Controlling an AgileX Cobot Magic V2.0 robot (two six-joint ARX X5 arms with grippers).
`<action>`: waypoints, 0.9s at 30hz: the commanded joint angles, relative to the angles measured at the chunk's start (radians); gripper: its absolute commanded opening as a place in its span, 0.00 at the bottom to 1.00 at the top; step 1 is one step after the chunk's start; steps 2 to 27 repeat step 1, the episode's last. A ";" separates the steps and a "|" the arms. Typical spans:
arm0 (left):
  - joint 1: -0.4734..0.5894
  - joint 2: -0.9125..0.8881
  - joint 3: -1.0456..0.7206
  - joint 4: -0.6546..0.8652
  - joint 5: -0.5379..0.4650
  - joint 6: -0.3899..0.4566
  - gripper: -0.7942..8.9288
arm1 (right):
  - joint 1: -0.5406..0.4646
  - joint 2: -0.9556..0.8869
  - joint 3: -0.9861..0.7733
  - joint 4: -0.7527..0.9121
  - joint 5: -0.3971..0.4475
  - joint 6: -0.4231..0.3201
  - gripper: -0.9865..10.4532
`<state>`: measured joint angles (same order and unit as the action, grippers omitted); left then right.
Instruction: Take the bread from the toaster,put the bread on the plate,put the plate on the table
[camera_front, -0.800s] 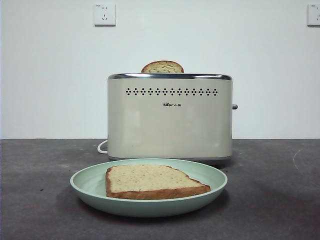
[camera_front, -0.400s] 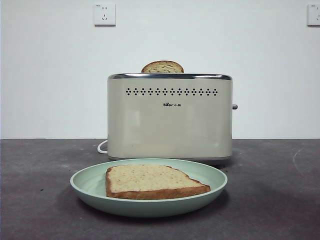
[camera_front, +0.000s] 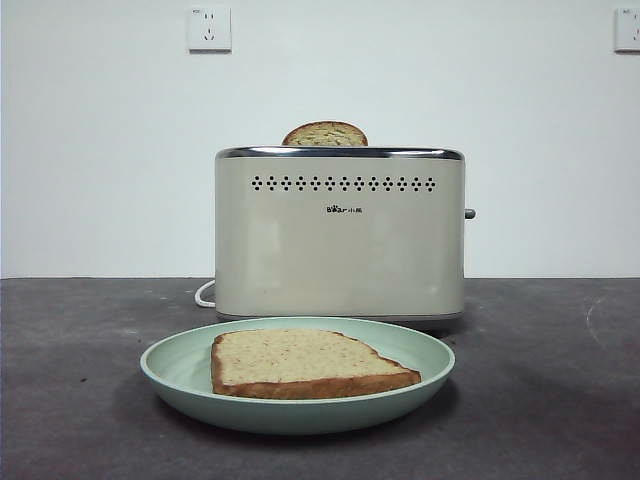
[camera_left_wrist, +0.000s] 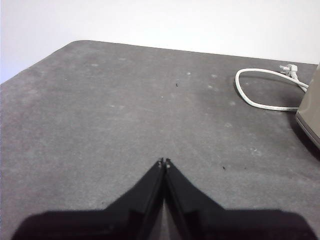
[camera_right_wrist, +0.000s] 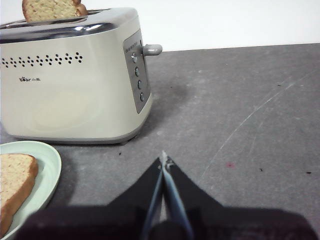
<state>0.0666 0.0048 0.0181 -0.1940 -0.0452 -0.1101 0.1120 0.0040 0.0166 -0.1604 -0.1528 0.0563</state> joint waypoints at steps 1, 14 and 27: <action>0.002 -0.002 -0.012 0.006 -0.002 -0.006 0.08 | 0.000 -0.002 -0.011 -0.007 0.003 0.007 0.09; 0.002 -0.002 -0.012 0.006 -0.002 -0.006 0.08 | 0.000 -0.002 -0.011 -0.007 0.003 0.007 0.09; 0.002 -0.002 -0.012 0.006 -0.002 -0.006 0.08 | 0.000 -0.002 -0.011 -0.007 0.003 0.007 0.09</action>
